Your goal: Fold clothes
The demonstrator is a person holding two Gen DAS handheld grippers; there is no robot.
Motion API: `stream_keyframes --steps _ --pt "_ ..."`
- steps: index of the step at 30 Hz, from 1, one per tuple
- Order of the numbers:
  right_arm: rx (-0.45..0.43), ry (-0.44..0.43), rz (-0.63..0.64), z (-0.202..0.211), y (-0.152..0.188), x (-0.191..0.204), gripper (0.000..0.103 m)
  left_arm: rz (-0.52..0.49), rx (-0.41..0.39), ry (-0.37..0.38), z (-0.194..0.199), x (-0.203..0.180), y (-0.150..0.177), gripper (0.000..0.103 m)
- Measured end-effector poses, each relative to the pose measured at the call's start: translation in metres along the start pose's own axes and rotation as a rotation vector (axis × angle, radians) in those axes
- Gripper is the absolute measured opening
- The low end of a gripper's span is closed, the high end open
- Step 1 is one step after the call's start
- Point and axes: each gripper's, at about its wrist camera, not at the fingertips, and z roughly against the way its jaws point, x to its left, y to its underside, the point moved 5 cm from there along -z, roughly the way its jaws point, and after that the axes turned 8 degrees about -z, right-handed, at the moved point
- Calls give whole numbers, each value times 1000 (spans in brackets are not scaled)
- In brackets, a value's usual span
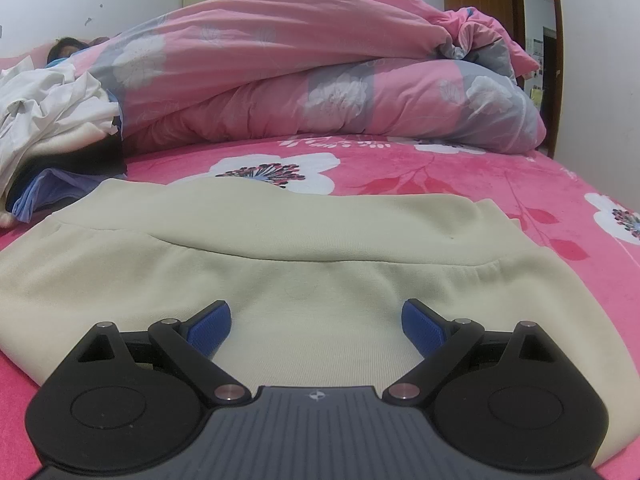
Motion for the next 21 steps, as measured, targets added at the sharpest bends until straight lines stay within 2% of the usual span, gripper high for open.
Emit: stream_keyframes --steps 3,6,7,10,12,14,16,19,21 --pt "0 0 0 0 0 0 95 32 -24 -15 10 15 0 103" --pt "0 0 0 0 0 0 95 47 -85 49 23 12 -6 103" --pt "0 1 1 0 0 0 95 25 -91 64 24 8 -6 103" --pt "0 1 2 0 0 0 95 -98 -45 35 15 -7 3 103" --pt "0 2 3 0 0 0 95 -132 27 -35 1 -6 15 103" --pt "0 2 3 0 0 0 95 -44 62 -35 -1 8 21 103" --pt "0 2 4 0 0 0 95 37 59 -36 5 20 21 103" --pt "0 2 3 0 0 0 95 52 -15 -62 22 24 9 103" --pt "0 2 4 0 0 0 95 68 -84 -19 29 12 -7 103"
